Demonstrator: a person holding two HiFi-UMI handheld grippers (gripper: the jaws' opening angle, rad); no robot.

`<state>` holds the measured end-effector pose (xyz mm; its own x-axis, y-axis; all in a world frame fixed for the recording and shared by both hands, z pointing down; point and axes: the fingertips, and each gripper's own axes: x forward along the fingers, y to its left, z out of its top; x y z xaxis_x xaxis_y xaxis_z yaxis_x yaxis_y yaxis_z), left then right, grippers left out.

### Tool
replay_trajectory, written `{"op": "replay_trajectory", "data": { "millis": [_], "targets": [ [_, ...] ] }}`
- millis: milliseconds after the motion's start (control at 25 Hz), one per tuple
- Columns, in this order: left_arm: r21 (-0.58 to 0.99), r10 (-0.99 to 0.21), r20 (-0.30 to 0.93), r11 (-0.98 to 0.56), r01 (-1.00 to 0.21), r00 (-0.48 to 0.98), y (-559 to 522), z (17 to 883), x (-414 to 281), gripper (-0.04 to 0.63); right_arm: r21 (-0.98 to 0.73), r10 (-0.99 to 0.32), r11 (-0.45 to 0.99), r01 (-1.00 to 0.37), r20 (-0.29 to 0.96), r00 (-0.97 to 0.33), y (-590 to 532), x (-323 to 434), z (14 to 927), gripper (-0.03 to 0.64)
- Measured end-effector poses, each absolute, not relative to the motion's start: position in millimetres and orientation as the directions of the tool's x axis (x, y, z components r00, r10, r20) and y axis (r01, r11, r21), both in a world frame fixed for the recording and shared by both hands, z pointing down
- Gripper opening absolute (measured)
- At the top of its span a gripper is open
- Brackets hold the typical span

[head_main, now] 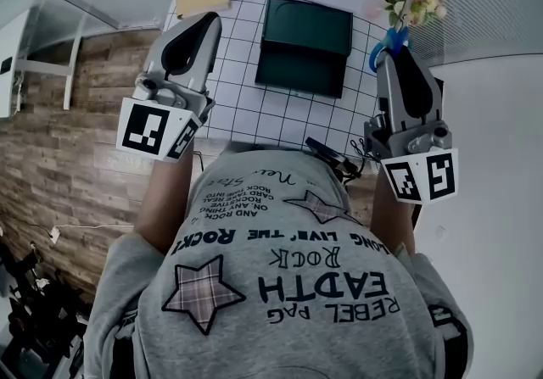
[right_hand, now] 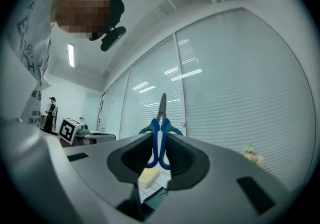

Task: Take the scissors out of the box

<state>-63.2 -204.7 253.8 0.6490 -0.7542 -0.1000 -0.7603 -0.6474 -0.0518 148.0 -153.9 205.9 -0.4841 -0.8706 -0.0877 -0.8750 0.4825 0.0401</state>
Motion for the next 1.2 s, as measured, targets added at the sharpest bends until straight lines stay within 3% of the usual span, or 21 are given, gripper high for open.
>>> {"op": "replay_trajectory", "data": {
  "millis": [1200],
  "targets": [
    [-0.065, -0.780, -0.133, -0.609, -0.790, 0.612, -204.9, 238.2, -78.8, -0.009, 0.053, -0.883, 0.439, -0.897, -0.159, -0.442, -142.0, 155.4, 188.4, 0.094]
  ]
}}
